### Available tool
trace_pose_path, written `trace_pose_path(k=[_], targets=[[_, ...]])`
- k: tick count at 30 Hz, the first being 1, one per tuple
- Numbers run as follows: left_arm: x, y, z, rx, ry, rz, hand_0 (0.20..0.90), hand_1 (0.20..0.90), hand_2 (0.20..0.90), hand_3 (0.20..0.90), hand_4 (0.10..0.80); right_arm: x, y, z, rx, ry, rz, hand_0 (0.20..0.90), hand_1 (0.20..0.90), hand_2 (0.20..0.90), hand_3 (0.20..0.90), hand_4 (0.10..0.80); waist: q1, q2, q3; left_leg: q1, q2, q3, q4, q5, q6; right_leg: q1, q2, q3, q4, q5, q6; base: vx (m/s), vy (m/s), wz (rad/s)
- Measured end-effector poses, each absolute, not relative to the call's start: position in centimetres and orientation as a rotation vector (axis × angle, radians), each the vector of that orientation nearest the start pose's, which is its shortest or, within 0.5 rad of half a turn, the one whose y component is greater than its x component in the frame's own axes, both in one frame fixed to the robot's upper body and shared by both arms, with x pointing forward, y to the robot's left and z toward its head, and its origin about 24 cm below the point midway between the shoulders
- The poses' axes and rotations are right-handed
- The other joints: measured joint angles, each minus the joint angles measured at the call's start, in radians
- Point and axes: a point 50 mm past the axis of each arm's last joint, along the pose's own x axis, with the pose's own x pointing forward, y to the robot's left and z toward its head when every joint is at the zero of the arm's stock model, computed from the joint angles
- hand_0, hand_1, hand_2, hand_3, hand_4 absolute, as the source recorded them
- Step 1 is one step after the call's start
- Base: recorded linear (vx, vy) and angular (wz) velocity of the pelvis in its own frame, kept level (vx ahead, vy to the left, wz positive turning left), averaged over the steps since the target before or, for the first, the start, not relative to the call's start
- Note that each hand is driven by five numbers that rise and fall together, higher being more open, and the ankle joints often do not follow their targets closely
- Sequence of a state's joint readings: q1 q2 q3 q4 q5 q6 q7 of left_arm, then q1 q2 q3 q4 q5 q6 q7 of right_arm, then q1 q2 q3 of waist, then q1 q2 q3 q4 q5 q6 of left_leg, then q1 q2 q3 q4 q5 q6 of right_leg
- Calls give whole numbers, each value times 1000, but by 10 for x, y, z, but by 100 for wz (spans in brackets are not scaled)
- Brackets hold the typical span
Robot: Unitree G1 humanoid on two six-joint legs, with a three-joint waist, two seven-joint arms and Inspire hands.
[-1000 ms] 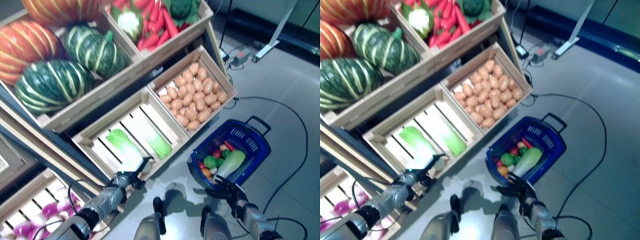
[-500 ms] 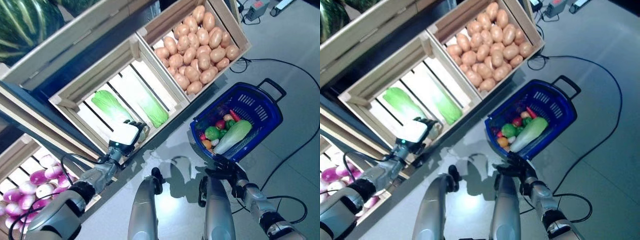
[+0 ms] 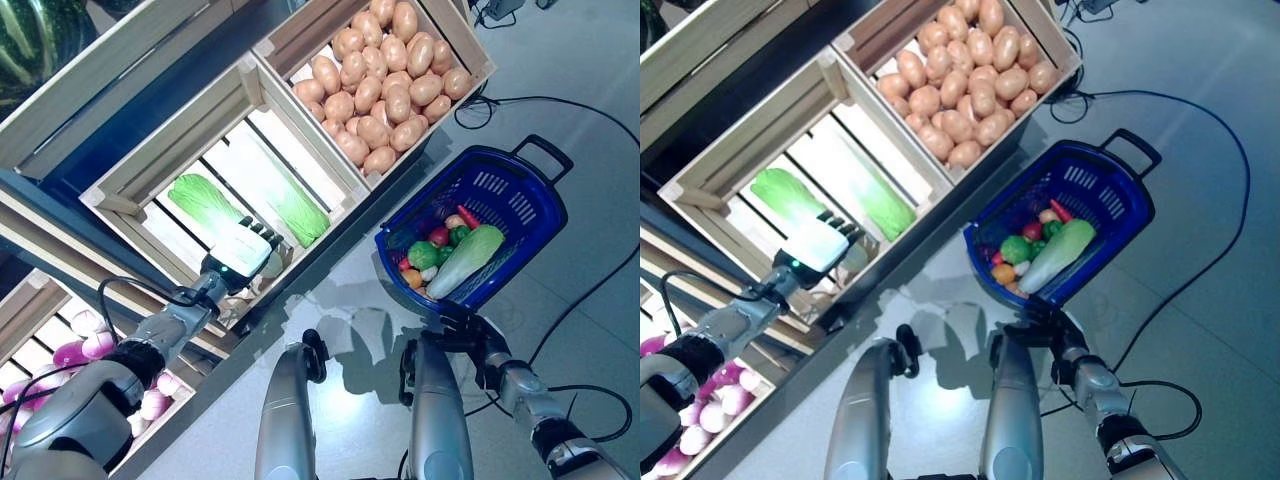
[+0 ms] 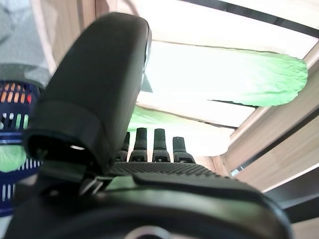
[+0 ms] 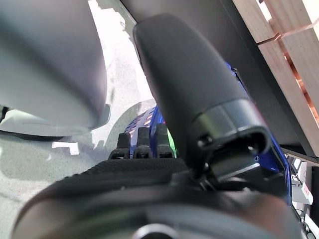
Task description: Put vegetables into the basket
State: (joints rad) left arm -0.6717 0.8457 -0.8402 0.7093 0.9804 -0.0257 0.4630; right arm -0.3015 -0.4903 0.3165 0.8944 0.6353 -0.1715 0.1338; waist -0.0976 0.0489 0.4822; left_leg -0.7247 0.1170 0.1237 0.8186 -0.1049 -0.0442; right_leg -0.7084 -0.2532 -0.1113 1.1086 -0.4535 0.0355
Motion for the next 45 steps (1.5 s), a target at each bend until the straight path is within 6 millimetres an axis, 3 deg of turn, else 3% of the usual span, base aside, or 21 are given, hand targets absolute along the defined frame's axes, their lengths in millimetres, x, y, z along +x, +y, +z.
trace_pose_path(k=[6,14,31,34,35,39,40,41,42,45], targets=[[339,254,88,2131,-334,-180,900,900,900,900,800,267,-265,-39,0,451,-25,900,900,900,900,800,0,5,3,-29,4,-2,24,-3,0,-28,0,2,23,-4,-4,-28,13,1],[356,259,140,2235,-449,-122,900,900,900,900,800,278,-269,-26,35,401,-44,900,900,900,900,800,-4,-6,16,-144,9,-22,125,-14,-2,-132,-8,7,129,-33,-9,-53,1,6],[364,256,173,2282,-535,-109,900,900,900,900,800,302,-292,16,62,252,-113,900,900,900,900,800,-20,-11,32,-354,28,-38,305,-39,12,-329,-9,37,292,-52,-15,-45,15,0],[363,255,174,2285,-539,-116,900,900,900,900,800,302,-298,21,53,228,-127,900,900,900,900,800,-21,-6,30,-371,22,-33,488,-131,43,-356,-17,46,314,-50,-14,-45,16,-6],[363,253,178,2286,-551,-117,900,900,900,900,800,302,-302,25,48,208,-137,900,900,900,900,800,-16,7,30,-365,22,-31,498,-222,46,-369,-12,45,322,-48,-8,-47,9,0],[368,258,190,2303,-466,-63,900,900,900,900,800,305,-306,31,83,175,-160,900,900,900,900,800,-15,6,31,-417,29,-19,494,-220,47,-419,8,64,318,-47,-8,-38,-2,24],[368,268,186,2318,-387,-53,900,900,900,900,800,305,-307,33,86,167,-164,900,900,900,900,800,-20,6,30,-418,27,-21,547,-246,58,-431,7,65,319,-47,-8,0,0,0],[366,277,184,2327,-345,-38,900,900,900,900,800,308,-306,37,89,146,-164,900,900,900,900,800,-15,8,30,-386,26,-23,576,-307,44,-447,8,65,323,-46,-6,-2,12,-10],[367,274,187,2311,-361,-18,900,900,900,900,800,309,-307,40,96,128,-171,900,900,900,900,800,-10,6,33,-392,28,-18,569,-305,56,-457,10,68,323,-42,-2,4,19,-11],[368,272,185,2298,-354,-14,900,900,900,900,800,307,-309,37,102,136,-177,900,900,900,900,800,-10,6,33,-390,39,-13,568,-305,56,-451,15,71,322,-40,-1,7,20,7]])
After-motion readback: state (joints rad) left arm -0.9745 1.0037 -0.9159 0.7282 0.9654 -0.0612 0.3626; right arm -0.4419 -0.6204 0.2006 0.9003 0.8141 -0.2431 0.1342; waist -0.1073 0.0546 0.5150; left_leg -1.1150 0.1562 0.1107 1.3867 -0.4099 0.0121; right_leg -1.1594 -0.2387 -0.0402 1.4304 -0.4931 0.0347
